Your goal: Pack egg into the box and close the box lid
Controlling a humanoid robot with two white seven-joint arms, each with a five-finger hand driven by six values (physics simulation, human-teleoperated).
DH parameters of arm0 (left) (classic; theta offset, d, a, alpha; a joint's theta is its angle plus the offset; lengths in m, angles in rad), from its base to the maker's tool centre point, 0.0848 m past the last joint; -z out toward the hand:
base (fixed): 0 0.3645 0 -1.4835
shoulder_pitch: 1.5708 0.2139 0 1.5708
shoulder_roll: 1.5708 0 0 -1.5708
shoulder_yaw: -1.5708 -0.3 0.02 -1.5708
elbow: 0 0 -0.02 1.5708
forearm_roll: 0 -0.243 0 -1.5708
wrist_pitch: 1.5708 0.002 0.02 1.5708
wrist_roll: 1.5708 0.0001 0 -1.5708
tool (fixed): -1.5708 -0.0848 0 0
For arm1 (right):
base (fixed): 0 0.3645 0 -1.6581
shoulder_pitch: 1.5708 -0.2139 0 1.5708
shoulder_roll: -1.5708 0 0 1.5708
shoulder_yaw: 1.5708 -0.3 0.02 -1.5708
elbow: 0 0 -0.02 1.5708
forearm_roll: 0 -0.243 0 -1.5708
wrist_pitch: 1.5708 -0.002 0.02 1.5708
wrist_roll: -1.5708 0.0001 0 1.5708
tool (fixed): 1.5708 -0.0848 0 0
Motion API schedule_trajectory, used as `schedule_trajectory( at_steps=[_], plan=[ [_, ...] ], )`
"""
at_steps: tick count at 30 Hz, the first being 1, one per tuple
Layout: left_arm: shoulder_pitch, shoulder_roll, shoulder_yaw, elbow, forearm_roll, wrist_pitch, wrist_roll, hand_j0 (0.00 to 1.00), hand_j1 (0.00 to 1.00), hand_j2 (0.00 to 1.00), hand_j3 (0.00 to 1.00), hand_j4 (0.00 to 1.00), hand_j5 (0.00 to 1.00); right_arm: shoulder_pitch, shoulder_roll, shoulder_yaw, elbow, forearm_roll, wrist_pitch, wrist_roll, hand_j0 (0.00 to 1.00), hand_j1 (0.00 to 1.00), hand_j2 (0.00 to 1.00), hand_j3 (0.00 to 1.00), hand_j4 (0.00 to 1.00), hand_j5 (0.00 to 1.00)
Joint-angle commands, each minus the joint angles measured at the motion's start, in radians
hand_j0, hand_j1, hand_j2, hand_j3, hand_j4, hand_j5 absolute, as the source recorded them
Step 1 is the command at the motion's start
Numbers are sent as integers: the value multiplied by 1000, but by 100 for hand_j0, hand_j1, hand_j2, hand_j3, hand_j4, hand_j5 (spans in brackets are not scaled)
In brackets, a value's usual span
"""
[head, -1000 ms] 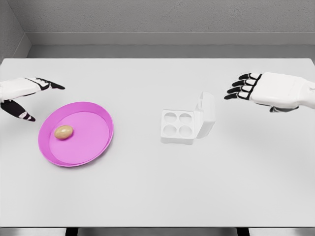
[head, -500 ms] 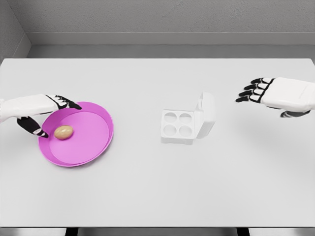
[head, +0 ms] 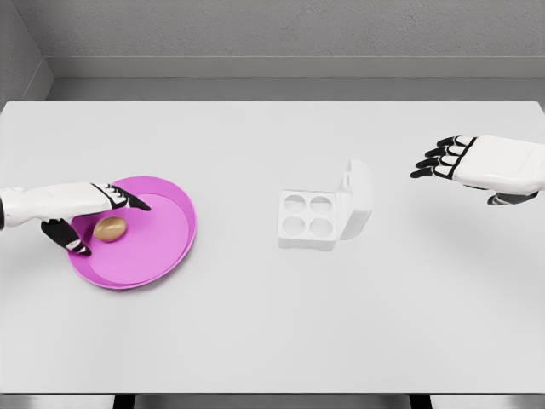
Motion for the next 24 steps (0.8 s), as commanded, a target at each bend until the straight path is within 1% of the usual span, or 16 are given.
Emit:
schedule_trajectory(
  at_steps=[1, 7, 17, 24],
  plan=[
    [0, 0, -1, 0, 5, 2, -1, 96, 96, 96, 96, 96, 96, 0, -1, 0, -1, -4, 3, 0, 100, 100, 100, 100, 100, 100],
    [0, -1, 0, 3, -9, 2, -1, 82, 82, 82, 82, 82, 82, 2, 1, 1, 0, -5, 3, 0, 100, 100, 100, 100, 100, 100],
    [0, -12, -1, 6, -35, 2, -1, 82, 82, 82, 82, 82, 82, 15, -2, 17, -1, -4, 3, 0, 100, 100, 100, 100, 100, 100],
    [-2, -15, 0, 9, -58, 2, -1, 80, 80, 80, 80, 80, 80, 18, -2, 17, 0, -2, 3, 0, 100, 100, 100, 100, 100, 100]
  ],
)
